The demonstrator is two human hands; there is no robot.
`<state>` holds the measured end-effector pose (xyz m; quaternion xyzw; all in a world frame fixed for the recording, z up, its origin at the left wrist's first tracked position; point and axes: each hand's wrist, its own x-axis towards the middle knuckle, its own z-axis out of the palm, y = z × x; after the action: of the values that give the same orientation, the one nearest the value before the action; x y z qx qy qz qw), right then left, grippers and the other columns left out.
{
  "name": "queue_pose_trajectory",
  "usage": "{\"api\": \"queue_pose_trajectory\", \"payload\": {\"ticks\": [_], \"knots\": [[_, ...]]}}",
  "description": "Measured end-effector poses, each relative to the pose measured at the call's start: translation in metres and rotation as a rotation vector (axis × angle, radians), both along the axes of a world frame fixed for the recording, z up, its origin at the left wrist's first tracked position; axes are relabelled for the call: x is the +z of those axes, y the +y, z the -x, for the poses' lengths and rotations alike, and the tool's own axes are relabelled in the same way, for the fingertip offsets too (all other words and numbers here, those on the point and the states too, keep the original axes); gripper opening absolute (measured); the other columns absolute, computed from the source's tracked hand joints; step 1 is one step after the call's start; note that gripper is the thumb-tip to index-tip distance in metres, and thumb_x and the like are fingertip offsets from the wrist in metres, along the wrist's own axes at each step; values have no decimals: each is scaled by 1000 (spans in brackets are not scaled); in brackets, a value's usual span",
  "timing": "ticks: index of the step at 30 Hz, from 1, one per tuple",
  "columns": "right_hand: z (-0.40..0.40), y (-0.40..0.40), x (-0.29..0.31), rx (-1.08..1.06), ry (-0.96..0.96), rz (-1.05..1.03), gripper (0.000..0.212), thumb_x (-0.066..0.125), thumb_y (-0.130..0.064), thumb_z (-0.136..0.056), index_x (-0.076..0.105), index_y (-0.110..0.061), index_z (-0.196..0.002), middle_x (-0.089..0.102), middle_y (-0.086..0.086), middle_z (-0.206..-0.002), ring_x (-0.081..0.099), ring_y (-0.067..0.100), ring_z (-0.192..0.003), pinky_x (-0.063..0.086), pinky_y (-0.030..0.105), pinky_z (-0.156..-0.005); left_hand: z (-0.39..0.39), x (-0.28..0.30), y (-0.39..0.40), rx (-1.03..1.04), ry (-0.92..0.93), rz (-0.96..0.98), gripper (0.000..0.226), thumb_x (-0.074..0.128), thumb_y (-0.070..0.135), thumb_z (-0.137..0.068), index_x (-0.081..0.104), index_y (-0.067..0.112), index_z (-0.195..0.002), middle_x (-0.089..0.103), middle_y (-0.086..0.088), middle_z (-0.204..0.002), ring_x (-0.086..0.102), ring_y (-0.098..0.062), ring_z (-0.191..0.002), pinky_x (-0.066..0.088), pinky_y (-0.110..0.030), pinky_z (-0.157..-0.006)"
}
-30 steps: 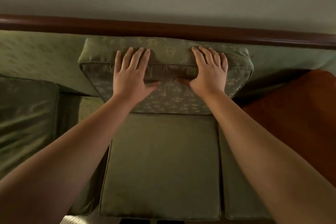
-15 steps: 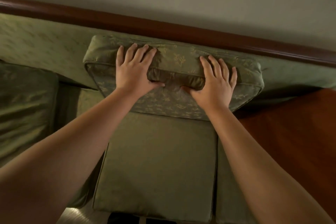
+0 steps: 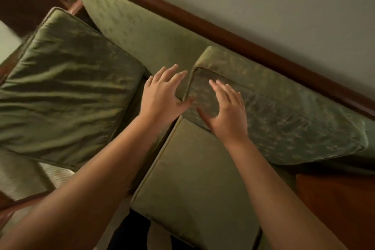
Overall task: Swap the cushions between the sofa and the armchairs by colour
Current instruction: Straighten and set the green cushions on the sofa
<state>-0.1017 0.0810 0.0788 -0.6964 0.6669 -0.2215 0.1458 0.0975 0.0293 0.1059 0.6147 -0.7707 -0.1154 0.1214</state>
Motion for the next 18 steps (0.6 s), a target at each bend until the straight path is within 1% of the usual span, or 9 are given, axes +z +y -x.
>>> {"api": "queue_pose_trajectory", "payload": {"ticks": [2,5,8,11,15,18], "knots": [[-38,-8,4,61,-13,-10,81,65,-64,-92,39,-27,-159,44,3,-162,33,27,-153,29,57,-122,-62,-3,15,120,-11,-39,82,66,70,-80,45,34,-151,41,1,-159,36,-29,-147,36,-56,-115],[-104,-24,7,188,0,-35,81,61,-65,-92,38,-28,-160,42,1,-163,32,26,-153,26,57,-124,-157,-9,37,282,-30,-78,79,62,73,-82,47,35,-149,44,0,-157,39,-29,-145,37,-56,-114],[-174,-46,0,271,37,-47,82,59,-68,-91,38,-29,-160,41,0,-164,31,26,-153,24,57,-124,-242,-19,50,406,-48,-100,81,56,78,-81,49,33,-148,46,-2,-156,39,-29,-146,37,-56,-114],[-240,-72,-14,340,94,-65,83,59,-70,-90,36,-32,-161,39,-2,-165,29,25,-154,23,59,-124,-313,-28,54,487,-54,-118,85,50,81,-78,50,32,-148,46,-2,-156,38,-28,-146,37,-56,-113],[-318,-104,-26,405,154,-64,83,60,-69,-90,36,-31,-161,38,-1,-165,28,26,-155,21,60,-124,-395,-39,52,554,-66,-125,83,55,76,-82,46,30,-151,43,-2,-158,34,-27,-148,34,-56,-115],[-372,-127,-31,465,190,-52,82,59,-68,-90,36,-31,-160,40,0,-164,29,26,-155,22,60,-124,-449,-44,46,591,-72,-124,86,54,74,-84,41,28,-154,38,-5,-161,31,-29,-149,30,-57,-117]]}}
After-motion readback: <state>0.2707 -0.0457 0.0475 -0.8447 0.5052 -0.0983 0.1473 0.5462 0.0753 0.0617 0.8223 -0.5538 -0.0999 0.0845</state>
